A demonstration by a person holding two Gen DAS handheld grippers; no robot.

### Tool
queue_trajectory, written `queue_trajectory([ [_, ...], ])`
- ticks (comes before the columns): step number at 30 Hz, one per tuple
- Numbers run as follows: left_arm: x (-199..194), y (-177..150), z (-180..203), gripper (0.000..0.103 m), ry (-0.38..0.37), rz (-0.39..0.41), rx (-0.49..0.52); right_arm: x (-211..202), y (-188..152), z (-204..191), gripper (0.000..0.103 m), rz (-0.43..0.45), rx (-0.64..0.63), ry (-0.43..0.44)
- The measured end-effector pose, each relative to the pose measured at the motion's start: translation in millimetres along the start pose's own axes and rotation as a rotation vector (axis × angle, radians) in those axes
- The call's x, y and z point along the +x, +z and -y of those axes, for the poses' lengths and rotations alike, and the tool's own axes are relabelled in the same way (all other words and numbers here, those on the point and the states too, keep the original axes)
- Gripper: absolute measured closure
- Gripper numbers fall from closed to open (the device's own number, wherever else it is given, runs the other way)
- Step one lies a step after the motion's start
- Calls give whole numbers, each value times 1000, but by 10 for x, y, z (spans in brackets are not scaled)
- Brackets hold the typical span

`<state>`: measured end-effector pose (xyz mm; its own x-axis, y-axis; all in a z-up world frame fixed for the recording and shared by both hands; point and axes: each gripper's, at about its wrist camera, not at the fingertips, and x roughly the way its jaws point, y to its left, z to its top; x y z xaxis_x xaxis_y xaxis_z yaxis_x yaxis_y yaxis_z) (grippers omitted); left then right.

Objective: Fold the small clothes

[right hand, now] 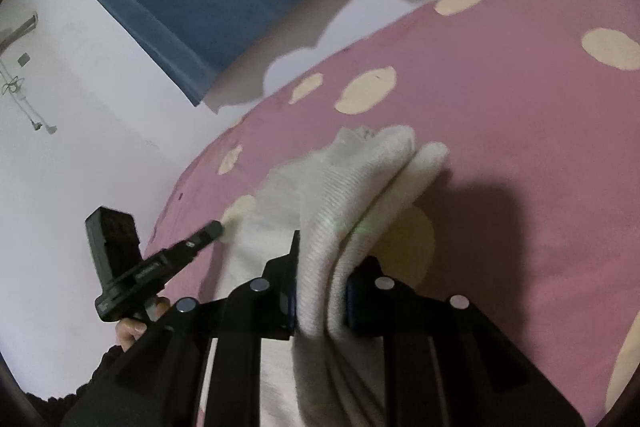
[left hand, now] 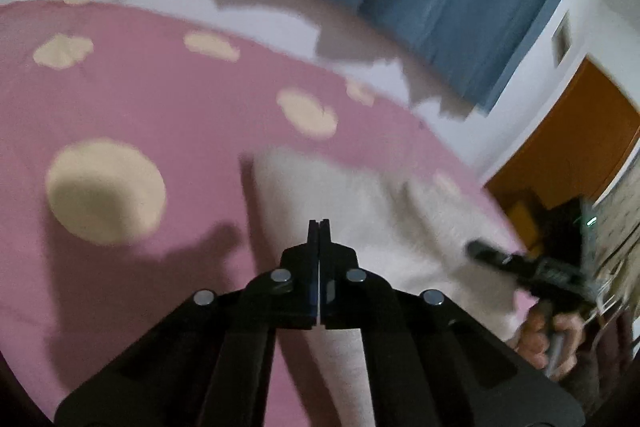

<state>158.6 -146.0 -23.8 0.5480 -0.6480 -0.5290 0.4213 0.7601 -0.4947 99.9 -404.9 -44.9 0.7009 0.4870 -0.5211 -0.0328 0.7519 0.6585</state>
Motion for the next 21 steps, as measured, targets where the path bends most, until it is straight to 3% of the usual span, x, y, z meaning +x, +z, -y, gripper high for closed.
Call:
queue_trajectory([
  [7,-52,-71,-325,103,-58,-98,-101,30,124,100,85,4,25,-26],
  [9,-2,-139,-319,87,-70,-132,-114,-11,102,244,86,6,63,-19],
  [10,70,-178,-307,60,-83,-168,-134,2,103,303,86,5,80,-16],
  [12,202,-227,-295,44,-93,-200,-180,2,58,463,86,0,118,-13],
  [15,446,-305,-275,40,-113,-270,-230,10,-4,601,86,-1,149,3],
  [19,580,-310,-174,40,-110,-274,-199,33,-41,668,86,-4,161,19],
  [21,650,-318,-134,46,-115,-277,-204,71,-49,703,86,-7,174,21],
])
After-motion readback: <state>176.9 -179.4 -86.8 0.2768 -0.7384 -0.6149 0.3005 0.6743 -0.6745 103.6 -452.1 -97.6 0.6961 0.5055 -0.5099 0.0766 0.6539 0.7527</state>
